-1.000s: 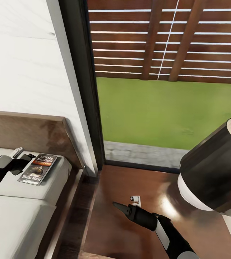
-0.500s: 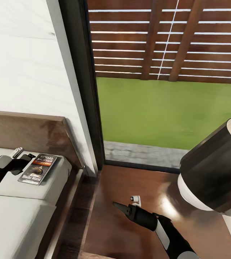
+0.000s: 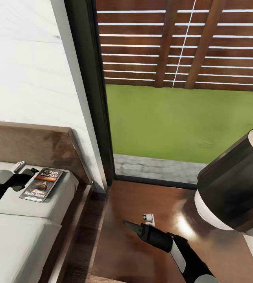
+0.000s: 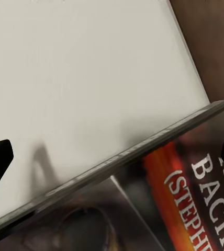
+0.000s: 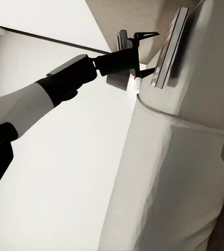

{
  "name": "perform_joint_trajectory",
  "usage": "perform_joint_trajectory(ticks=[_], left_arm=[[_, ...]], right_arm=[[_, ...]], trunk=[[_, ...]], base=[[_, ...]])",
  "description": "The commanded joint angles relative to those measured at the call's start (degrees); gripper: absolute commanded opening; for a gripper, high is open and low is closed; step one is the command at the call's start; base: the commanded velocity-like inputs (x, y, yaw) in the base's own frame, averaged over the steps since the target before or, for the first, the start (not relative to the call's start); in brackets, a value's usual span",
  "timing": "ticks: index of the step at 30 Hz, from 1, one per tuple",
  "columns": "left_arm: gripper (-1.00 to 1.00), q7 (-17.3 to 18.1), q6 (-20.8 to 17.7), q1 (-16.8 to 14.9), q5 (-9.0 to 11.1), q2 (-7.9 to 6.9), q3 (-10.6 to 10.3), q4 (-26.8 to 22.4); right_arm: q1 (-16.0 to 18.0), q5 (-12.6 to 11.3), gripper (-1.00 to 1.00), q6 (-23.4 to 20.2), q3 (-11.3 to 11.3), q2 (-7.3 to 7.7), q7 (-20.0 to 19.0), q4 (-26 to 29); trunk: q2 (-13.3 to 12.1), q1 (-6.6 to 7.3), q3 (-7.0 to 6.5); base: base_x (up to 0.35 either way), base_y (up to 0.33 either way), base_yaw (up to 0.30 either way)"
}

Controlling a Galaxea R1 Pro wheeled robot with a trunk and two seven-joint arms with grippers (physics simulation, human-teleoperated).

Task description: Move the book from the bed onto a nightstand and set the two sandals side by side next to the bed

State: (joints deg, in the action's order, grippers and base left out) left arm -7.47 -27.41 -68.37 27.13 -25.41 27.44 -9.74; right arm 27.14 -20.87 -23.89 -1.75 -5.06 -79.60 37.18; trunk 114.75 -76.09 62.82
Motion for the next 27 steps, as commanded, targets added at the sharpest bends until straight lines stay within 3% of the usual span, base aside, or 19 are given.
perform_joint_trajectory(ticks=[1, 27], left_arm=[[1.0, -0.4, -0.3, 0.0, 0.6, 0.0, 0.0, -0.1], [1.0, -0.4, -0.1, 0.0, 0.6, 0.32, -0.2, 0.0]], right_arm=[[0.0, 0.0, 1.0, -0.6, -0.2, -0.04, -0.2, 0.0], [0.0, 0.0, 1.0, -0.6, -0.1, -0.04, -0.2, 0.0]], trunk=[[0.0, 0.01, 0.04], [0.0, 0.01, 0.04]], base=[[0.0, 0.0, 0.0], [0.0, 0.0, 0.0]])
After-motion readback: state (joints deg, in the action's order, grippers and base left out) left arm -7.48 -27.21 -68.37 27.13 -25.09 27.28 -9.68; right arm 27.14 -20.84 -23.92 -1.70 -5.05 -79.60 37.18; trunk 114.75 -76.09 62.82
